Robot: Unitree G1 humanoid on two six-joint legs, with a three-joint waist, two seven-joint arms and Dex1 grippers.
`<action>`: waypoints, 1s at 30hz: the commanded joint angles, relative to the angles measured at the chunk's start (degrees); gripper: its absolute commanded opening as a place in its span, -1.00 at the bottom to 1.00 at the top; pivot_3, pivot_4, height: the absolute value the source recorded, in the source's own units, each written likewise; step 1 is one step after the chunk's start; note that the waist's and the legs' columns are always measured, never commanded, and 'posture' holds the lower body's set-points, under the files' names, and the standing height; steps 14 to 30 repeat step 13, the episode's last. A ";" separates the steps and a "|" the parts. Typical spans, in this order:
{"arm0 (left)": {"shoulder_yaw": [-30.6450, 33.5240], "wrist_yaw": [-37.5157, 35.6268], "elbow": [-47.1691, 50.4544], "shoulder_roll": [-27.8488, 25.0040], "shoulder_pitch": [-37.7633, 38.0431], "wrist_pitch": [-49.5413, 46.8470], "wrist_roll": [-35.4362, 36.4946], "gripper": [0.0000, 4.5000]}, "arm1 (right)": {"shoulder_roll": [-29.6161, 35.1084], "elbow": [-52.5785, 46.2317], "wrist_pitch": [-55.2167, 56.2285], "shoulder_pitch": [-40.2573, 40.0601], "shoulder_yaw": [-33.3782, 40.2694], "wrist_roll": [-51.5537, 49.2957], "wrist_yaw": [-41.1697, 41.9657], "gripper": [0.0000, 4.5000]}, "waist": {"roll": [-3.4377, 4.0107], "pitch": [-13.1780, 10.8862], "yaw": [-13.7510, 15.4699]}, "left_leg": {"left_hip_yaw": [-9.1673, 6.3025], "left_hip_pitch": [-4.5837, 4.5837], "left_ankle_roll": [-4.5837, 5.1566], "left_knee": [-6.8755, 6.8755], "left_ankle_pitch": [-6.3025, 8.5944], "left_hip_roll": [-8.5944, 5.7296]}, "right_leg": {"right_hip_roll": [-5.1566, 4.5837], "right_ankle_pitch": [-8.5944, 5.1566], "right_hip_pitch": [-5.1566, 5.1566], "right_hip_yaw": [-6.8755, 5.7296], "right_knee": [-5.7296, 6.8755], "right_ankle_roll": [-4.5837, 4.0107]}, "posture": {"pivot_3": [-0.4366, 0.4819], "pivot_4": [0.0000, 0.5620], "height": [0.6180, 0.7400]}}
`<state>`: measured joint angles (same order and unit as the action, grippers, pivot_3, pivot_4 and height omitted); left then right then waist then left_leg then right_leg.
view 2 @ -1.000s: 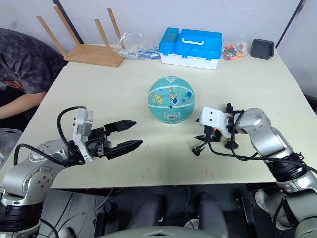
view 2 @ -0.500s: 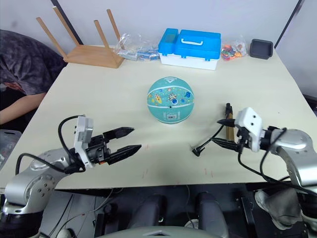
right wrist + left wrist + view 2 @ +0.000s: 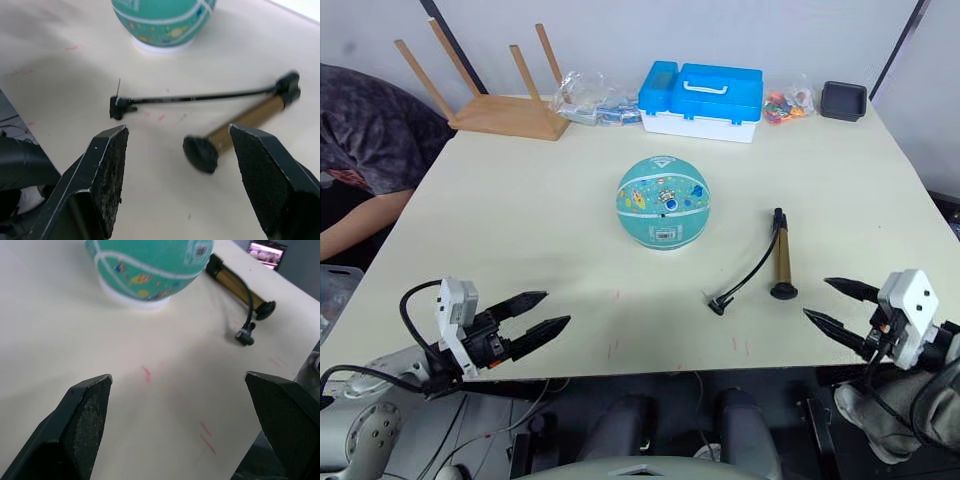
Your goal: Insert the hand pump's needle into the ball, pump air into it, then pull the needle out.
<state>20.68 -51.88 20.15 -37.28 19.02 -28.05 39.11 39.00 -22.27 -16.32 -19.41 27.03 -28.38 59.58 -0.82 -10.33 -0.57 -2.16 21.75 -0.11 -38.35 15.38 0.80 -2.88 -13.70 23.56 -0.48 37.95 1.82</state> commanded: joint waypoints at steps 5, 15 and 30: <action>1.98 1.96 -0.39 0.85 0.38 1.32 -0.65 1.00 | -0.78 0.65 3.94 -2.91 3.52 0.54 -2.81 0.49 | -0.06 0.04 0.07 | 0.02 0.00 0.00 0.00 0.00 0.01 | 0.02 0.00 0.00 0.02 -0.01 0.00 | -0.05 -0.47 1.00; 1.17 3.44 -0.77 0.65 -0.73 0.52 -0.81 1.00 | 0.37 -0.34 2.99 -1.52 1.48 0.45 -5.14 0.49 | -0.06 0.03 0.01 | 0.08 0.00 0.02 0.00 0.02 0.04 | 0.03 0.00 0.02 0.06 -0.02 0.00 | -0.05 -0.47 1.00; 1.17 3.44 -0.77 0.65 -0.73 0.52 -0.81 1.00 | 0.37 -0.34 2.99 -1.52 1.48 0.45 -5.14 0.49 | -0.06 0.03 0.01 | 0.08 0.00 0.02 0.00 0.02 0.04 | 0.03 0.00 0.02 0.06 -0.02 0.00 | -0.05 -0.47 1.00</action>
